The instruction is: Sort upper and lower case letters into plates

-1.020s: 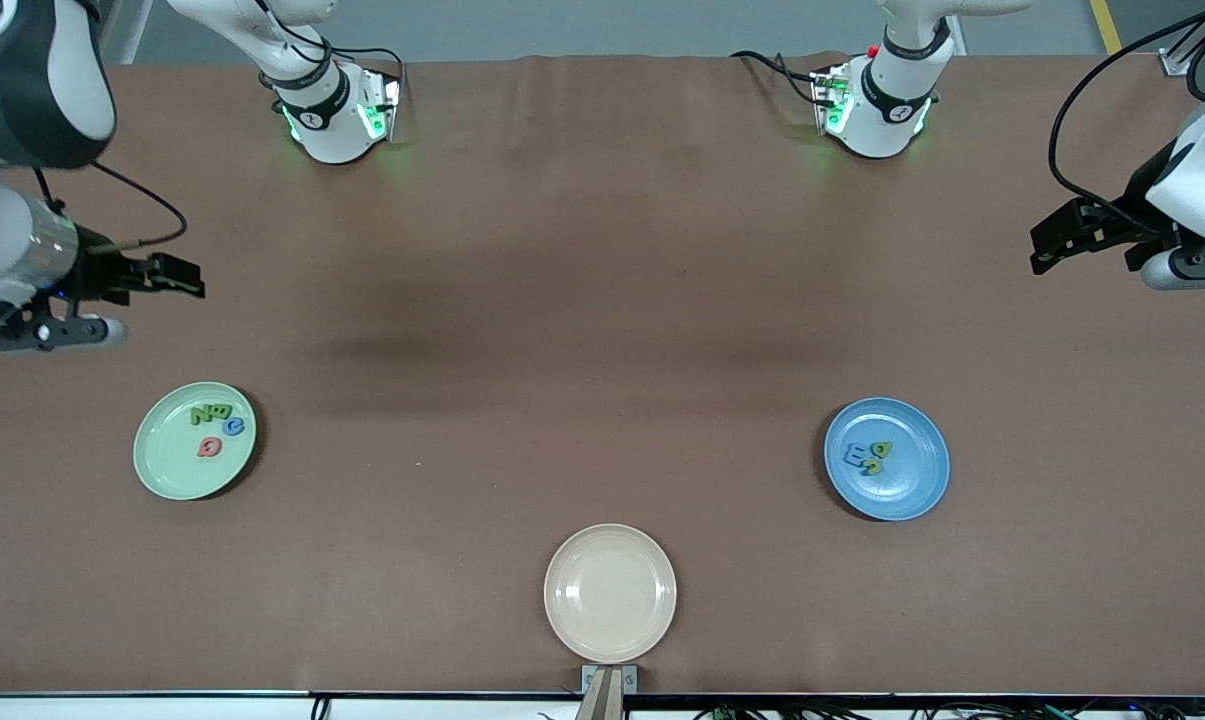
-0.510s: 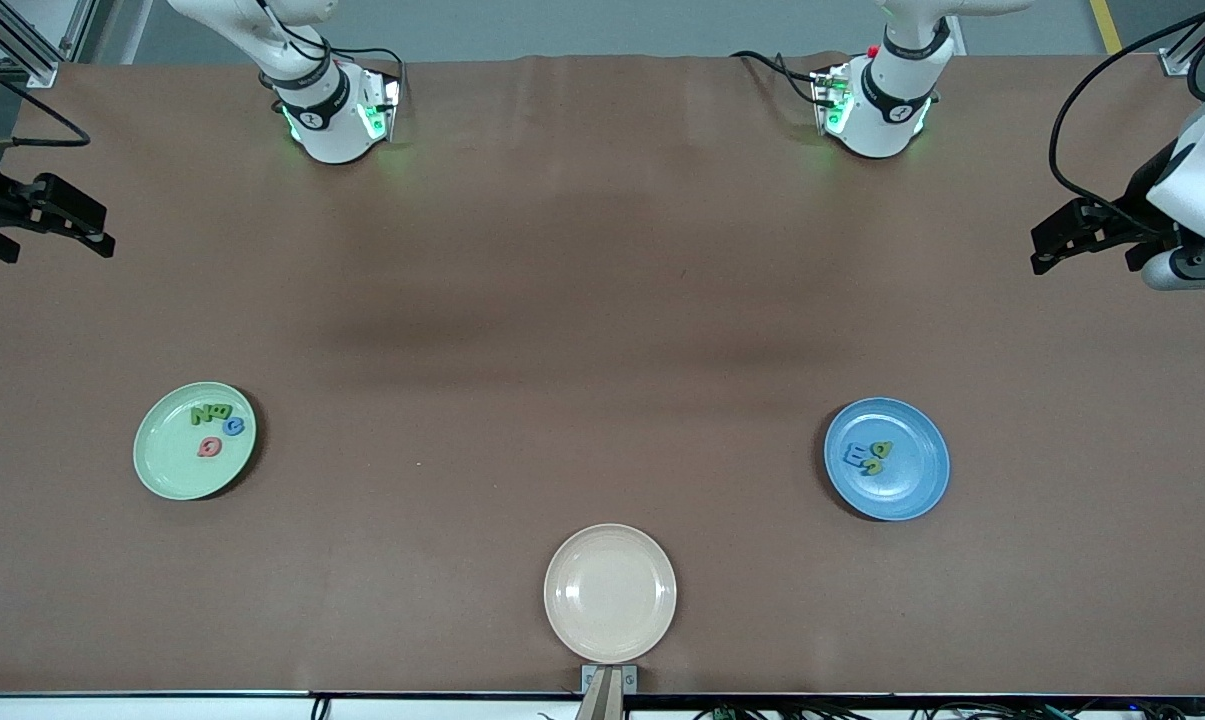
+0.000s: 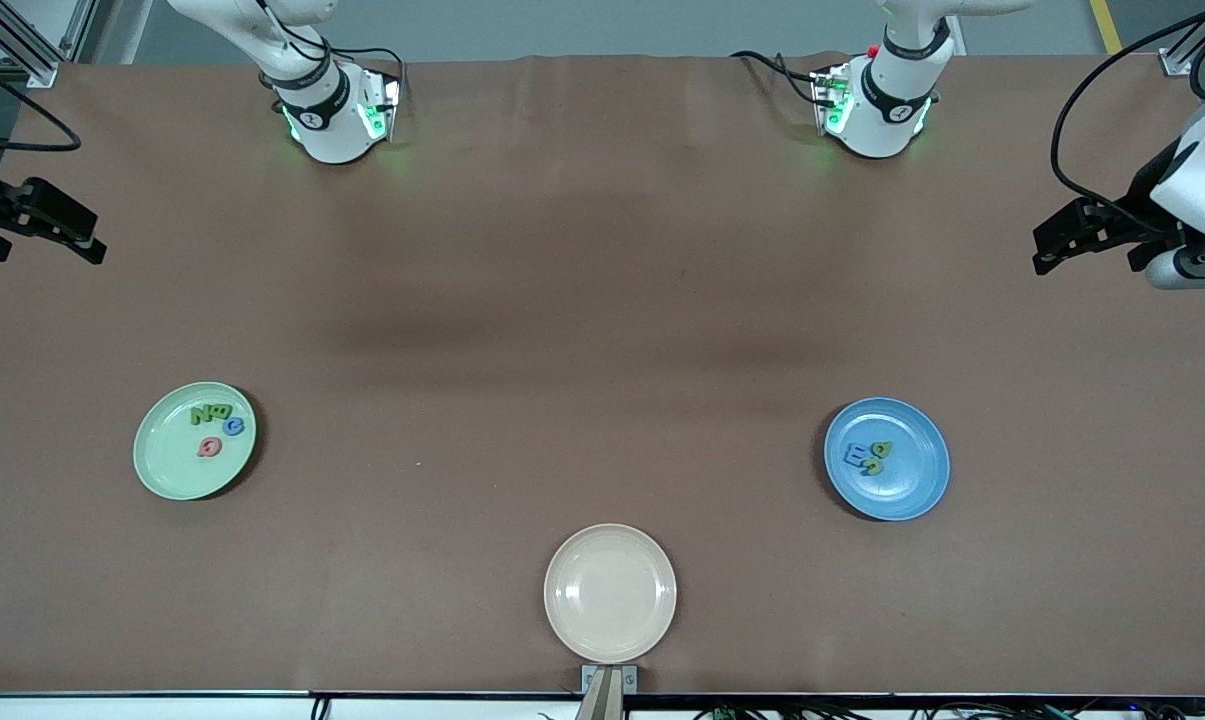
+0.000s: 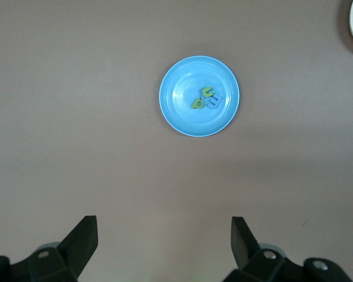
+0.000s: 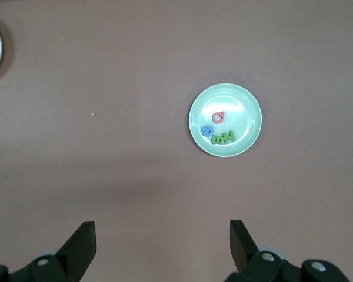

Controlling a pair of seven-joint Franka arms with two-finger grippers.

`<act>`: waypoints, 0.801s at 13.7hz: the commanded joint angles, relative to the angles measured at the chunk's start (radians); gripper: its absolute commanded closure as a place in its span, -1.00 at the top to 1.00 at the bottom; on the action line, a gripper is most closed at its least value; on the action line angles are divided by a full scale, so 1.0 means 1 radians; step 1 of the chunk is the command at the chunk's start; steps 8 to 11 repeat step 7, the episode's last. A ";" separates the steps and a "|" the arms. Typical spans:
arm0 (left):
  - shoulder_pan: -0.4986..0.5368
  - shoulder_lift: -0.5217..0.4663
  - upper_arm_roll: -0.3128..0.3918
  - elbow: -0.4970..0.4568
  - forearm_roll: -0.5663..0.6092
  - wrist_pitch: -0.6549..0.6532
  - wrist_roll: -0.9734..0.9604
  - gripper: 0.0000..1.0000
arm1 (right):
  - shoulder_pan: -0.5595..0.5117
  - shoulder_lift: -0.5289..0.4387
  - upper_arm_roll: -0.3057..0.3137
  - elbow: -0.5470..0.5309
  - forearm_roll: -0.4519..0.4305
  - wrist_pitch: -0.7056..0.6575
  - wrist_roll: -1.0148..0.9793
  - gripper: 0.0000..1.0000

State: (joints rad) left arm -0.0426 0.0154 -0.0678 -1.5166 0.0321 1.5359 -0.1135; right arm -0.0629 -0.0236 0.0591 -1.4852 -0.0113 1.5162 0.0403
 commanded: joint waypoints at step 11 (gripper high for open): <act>-0.002 -0.014 -0.003 0.019 -0.018 -0.007 0.021 1.00 | -0.026 0.014 0.016 0.032 -0.018 -0.007 0.007 1.00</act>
